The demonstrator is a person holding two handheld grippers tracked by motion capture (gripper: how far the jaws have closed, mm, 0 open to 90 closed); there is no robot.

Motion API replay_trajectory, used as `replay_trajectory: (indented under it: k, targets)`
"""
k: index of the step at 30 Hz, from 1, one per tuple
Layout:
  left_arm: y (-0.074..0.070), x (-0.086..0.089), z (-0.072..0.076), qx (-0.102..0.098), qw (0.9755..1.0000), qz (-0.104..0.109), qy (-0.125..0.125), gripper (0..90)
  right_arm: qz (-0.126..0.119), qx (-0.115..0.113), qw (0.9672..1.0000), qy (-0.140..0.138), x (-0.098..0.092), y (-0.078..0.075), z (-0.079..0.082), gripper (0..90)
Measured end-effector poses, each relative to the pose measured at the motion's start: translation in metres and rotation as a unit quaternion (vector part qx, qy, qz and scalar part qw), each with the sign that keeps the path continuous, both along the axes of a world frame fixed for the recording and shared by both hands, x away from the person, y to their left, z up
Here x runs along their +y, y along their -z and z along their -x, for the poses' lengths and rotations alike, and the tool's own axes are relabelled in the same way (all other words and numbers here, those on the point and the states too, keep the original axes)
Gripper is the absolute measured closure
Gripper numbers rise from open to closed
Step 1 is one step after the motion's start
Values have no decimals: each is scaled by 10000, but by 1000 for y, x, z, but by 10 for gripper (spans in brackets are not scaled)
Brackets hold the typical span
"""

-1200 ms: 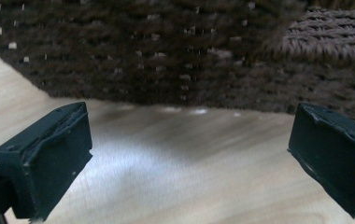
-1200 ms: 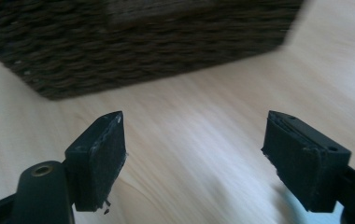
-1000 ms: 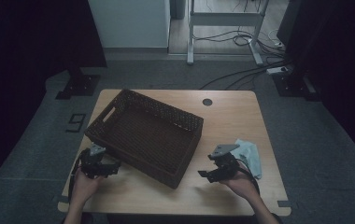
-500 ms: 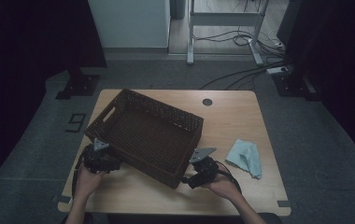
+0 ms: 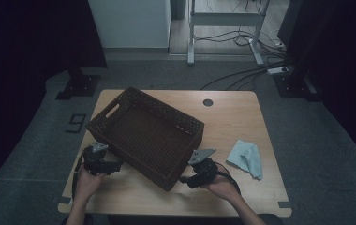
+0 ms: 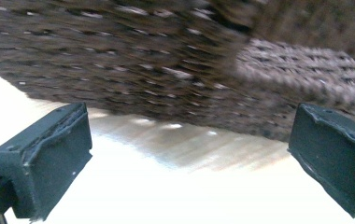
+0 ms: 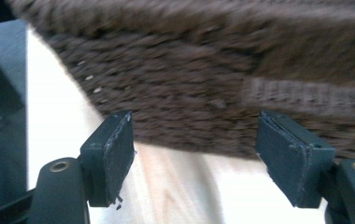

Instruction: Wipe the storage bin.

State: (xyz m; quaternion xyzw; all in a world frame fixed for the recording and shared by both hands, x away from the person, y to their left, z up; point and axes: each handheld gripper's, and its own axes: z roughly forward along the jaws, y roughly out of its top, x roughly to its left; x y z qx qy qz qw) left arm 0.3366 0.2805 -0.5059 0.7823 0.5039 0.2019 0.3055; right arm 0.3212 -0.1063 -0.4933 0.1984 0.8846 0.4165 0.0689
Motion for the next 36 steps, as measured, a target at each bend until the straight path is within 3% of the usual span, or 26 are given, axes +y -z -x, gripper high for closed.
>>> replay_trajectory:
  k: [3,5,9,19,26,30,31,35,36]
  targets:
    - [1,-5,-1,10,10000,-14,56,0,-129,56,9999,-56,0,-2,-2,276]
    - [1,-12,-1,10,9999,-133,106,0,-200,102,9993,-314,6,-2,-2,271]
    - [3,-16,-3,16,9998,-174,116,0,-165,56,9993,-324,10,-4,0,274]
    - [5,-13,-8,-30,9999,-123,18,0,-264,319,9976,-553,12,-3,5,286]
    - [5,-12,-10,-91,9999,-71,-102,57,-266,418,9958,-764,24,-4,17,286]
    - [5,-8,-10,-120,9997,-50,-204,68,-262,408,9946,-922,31,-4,22,307]
    - [6,-7,-9,-59,9998,-9,-167,50,-201,299,9946,-977,33,-5,24,321]
    - [8,-7,-6,71,10000,16,-21,0,-85,263,9952,-934,30,-4,24,305]
    - [7,-9,-3,71,10000,0,69,0,-34,243,9964,-808,22,-2,22,274]
